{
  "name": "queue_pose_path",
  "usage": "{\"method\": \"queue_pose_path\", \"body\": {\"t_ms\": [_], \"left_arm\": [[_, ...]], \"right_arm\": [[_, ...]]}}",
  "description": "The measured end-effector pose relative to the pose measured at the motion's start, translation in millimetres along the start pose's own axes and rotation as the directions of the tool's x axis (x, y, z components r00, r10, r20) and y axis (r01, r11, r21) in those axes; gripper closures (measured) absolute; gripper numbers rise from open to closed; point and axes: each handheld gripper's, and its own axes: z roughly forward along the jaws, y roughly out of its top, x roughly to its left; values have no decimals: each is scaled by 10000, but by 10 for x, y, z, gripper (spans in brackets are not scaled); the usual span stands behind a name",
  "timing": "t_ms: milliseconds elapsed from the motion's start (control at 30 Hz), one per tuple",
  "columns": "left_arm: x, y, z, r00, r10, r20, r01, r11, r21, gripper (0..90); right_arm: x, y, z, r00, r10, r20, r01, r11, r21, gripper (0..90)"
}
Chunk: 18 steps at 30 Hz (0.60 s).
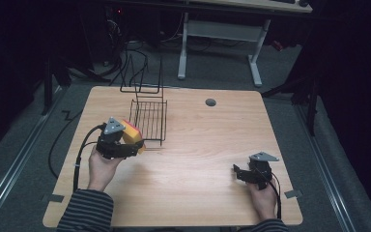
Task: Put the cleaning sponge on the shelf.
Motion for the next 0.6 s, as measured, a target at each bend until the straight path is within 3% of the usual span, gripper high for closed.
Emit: {"method": "queue_pose_path", "body": {"t_ms": [333, 467, 600], "left_arm": [[63, 40, 95, 9996, -279, 30, 279, 9996, -23, 237], [52, 84, 122, 9996, 63, -289, -59, 9999, 126, 237], [40, 136, 165, 9991, 225, -355, -218, 9996, 177, 237]], "right_arm": [[0, 0, 0, 10000, -1, -4, 1, 10000, 1, 236], [-1, 0, 0, 10000, -6, -4, 6, 10000, 2, 236], [-1, 0, 0, 10000, -1, -6, 1, 10000, 2, 236]]}}
